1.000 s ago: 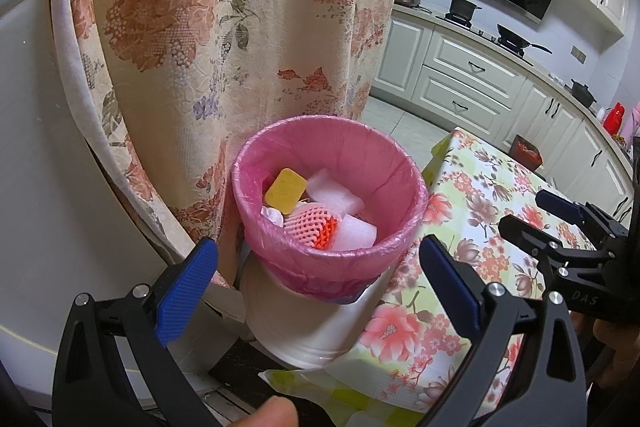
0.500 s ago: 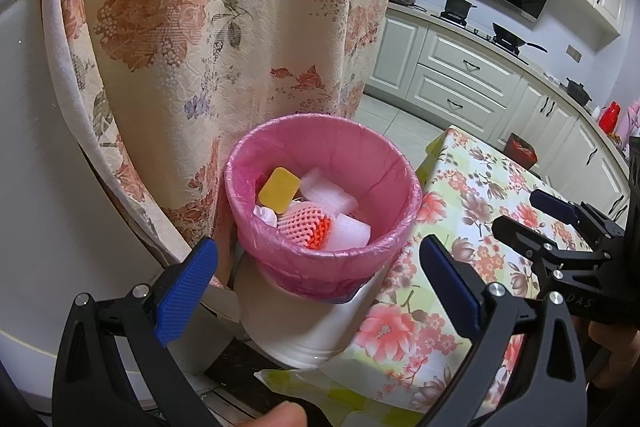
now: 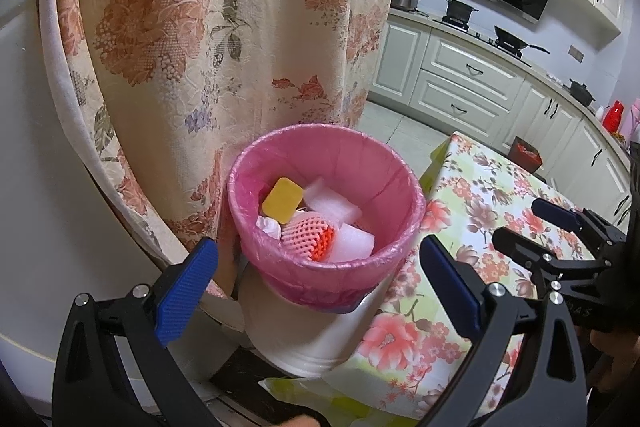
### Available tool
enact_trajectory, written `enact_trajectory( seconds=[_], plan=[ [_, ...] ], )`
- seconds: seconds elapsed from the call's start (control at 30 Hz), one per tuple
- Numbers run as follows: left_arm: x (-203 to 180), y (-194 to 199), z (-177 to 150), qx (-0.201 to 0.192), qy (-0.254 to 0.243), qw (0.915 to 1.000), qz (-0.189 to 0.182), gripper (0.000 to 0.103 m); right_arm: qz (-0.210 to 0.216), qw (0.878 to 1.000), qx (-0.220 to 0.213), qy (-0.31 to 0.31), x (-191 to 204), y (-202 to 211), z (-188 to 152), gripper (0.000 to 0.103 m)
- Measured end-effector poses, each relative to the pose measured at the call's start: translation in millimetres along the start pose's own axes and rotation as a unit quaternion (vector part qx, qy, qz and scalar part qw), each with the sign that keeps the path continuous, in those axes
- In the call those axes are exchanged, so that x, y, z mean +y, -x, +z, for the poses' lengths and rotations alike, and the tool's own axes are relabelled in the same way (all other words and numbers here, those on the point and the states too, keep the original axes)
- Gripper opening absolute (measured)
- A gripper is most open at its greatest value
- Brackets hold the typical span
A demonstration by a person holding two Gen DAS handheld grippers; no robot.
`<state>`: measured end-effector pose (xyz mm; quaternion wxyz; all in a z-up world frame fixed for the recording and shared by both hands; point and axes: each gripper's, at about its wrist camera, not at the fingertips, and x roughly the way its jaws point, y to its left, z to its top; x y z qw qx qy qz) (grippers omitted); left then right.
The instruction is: Collect trash
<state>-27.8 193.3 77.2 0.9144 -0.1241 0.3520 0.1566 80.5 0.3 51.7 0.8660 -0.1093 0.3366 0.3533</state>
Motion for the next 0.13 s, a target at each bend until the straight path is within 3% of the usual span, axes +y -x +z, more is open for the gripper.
enact_trajectory(
  seconds=[0.13],
  plan=[
    [-0.8,-2.2,-0.7,0.003,-0.002,1.0,-0.004,0.098,0.0,1.0,0.0,0.0,0.0,0.3,0.0,0.085]
  ],
)
